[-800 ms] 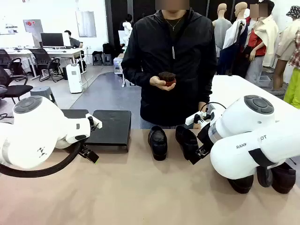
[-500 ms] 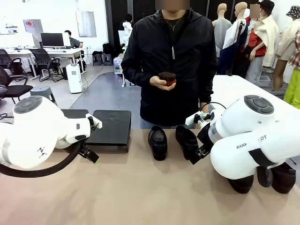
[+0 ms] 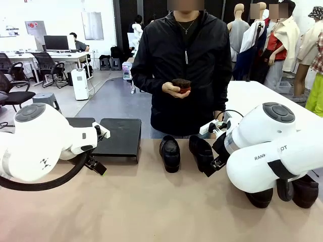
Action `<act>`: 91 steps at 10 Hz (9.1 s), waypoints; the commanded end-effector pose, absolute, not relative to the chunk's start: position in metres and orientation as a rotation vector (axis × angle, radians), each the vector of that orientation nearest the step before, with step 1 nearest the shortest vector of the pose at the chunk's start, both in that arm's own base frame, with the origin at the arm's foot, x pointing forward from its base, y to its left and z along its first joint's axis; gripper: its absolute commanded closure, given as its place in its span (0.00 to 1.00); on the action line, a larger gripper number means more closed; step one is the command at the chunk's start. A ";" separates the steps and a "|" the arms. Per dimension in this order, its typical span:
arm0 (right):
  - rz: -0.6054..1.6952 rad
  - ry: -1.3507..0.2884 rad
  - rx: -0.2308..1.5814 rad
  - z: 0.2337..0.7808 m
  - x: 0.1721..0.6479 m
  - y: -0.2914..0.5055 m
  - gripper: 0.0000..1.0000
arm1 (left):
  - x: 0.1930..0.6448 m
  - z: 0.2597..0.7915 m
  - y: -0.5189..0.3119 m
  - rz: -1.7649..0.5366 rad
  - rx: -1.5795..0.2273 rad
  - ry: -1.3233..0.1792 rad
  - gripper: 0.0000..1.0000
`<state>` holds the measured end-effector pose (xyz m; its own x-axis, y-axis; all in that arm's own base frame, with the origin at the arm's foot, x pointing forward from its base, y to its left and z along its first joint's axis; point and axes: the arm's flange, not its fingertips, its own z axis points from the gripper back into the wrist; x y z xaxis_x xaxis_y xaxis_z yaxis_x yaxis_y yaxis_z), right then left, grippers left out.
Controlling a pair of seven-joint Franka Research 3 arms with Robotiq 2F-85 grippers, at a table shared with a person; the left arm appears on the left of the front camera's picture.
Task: Organize the shoes by placing them on the stand.
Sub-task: Pick up one Shoe and place it in the middle of the table.
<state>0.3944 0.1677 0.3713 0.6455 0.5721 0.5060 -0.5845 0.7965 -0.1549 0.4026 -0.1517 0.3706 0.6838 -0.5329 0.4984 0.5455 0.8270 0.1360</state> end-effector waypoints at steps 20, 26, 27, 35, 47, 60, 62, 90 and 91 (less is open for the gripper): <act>0.440 -0.610 0.242 0.597 0.218 0.090 0.00 | 0.178 0.637 -0.023 -0.553 -0.296 -0.767 0.00; 0.423 -0.589 0.222 0.595 0.217 0.089 0.00 | 0.178 0.637 -0.023 -0.553 -0.296 -0.767 0.00; 0.408 -0.562 0.169 0.594 0.243 0.103 0.00 | 0.178 0.637 -0.023 -0.553 -0.296 -0.767 0.00; 0.308 -0.533 0.492 0.615 0.125 -0.051 0.00 | 0.178 0.637 -0.023 -0.553 -0.296 -0.767 0.00; 0.497 -0.450 0.288 0.608 0.373 0.134 0.00 | 0.178 0.637 -0.023 -0.553 -0.296 -0.767 0.00; 0.317 -0.509 0.551 0.619 0.284 -0.006 0.00 | 0.178 0.637 -0.023 -0.553 -0.296 -0.767 0.00; 0.380 -0.481 0.470 0.620 0.328 0.042 0.00 | 0.178 0.637 -0.023 -0.553 -0.296 -0.767 0.00; 0.251 -0.438 0.293 0.566 0.443 0.234 0.00 | 0.178 0.637 -0.023 -0.553 -0.296 -0.767 0.00; 0.215 -0.441 0.283 0.563 0.456 0.239 0.00 | 0.178 0.637 -0.023 -0.553 -0.296 -0.767 0.00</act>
